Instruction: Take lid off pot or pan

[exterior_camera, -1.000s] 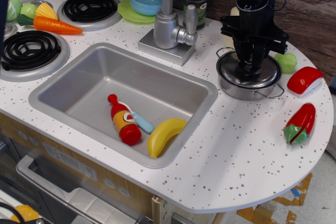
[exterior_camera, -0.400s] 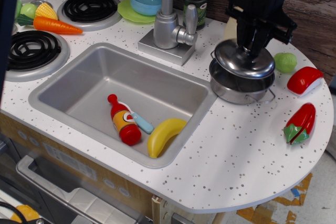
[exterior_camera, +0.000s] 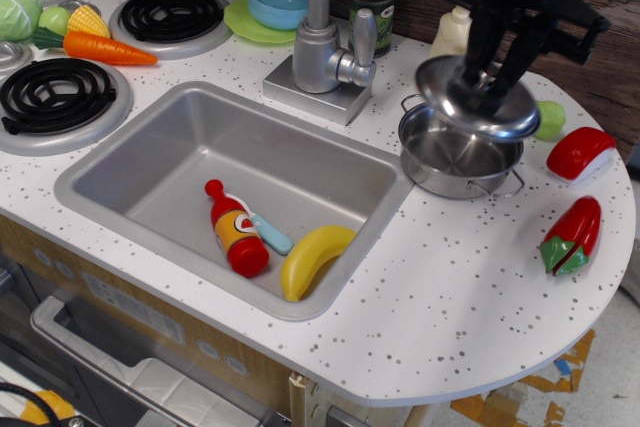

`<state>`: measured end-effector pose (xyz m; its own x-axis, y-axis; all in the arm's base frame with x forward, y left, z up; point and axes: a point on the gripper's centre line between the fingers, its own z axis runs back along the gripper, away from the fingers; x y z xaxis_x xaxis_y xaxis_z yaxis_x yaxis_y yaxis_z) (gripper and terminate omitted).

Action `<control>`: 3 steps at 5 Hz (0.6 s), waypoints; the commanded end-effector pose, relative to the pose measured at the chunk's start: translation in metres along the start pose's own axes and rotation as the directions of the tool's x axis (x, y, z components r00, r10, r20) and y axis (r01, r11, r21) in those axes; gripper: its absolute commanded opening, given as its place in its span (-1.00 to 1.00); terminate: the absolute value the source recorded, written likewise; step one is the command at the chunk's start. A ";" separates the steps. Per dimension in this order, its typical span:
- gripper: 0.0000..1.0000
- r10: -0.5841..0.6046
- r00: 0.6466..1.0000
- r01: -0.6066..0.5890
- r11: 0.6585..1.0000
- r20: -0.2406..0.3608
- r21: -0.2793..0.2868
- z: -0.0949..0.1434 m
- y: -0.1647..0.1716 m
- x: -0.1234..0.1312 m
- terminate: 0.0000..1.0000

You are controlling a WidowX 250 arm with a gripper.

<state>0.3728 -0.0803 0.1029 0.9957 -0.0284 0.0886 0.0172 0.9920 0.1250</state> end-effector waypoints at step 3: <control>-1.00 0.170 0.983 -0.162 0.981 0.066 -0.110 -0.013 -0.013 -0.070 -1.00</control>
<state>0.2982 -0.0894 0.0545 0.9804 0.1309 0.1470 -0.1353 0.9906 0.0203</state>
